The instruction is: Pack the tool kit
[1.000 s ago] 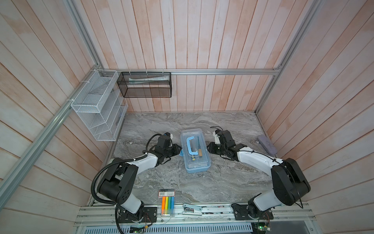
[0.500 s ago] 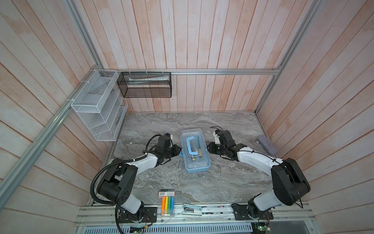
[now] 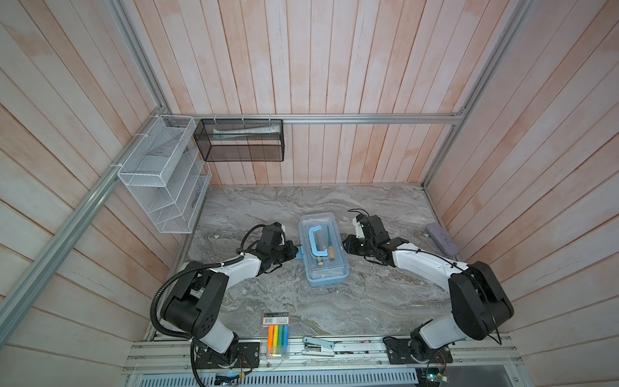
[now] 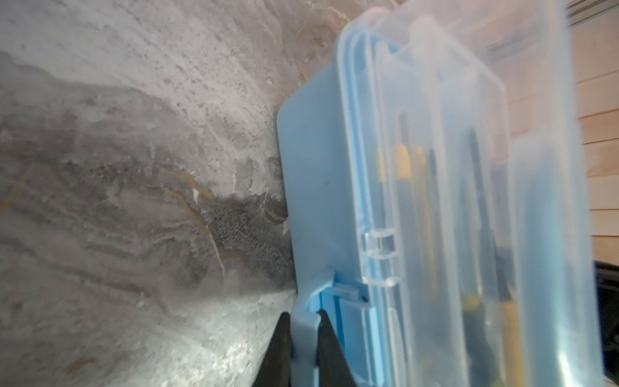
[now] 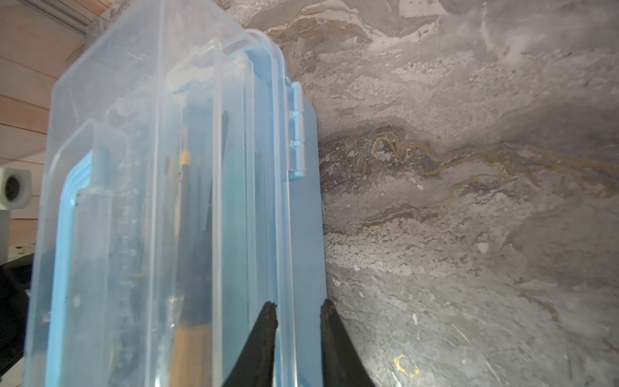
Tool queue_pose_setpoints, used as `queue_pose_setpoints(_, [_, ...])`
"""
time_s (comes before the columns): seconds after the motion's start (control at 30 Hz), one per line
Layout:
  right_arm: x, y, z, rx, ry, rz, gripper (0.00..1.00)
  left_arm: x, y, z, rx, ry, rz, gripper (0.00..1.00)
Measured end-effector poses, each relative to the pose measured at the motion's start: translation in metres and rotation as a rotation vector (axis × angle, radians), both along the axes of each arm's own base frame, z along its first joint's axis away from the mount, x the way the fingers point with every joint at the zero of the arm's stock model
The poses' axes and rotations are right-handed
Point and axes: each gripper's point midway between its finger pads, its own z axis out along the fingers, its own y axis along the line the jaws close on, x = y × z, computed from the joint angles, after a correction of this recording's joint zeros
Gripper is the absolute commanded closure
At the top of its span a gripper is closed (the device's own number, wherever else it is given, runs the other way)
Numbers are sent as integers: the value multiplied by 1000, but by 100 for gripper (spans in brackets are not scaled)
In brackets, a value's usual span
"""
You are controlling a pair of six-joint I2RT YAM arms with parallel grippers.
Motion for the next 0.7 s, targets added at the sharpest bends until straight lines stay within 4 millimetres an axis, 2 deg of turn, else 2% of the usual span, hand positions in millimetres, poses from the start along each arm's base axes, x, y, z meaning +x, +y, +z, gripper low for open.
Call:
queue_pose_setpoints(0.3, [-1,2,0,6,2,6,77,-5,4,-5,19,28,7,90])
queue_pose_setpoints(0.7, [-2,3,0,11,6,14,77,-13,11,0,35,54,14,90])
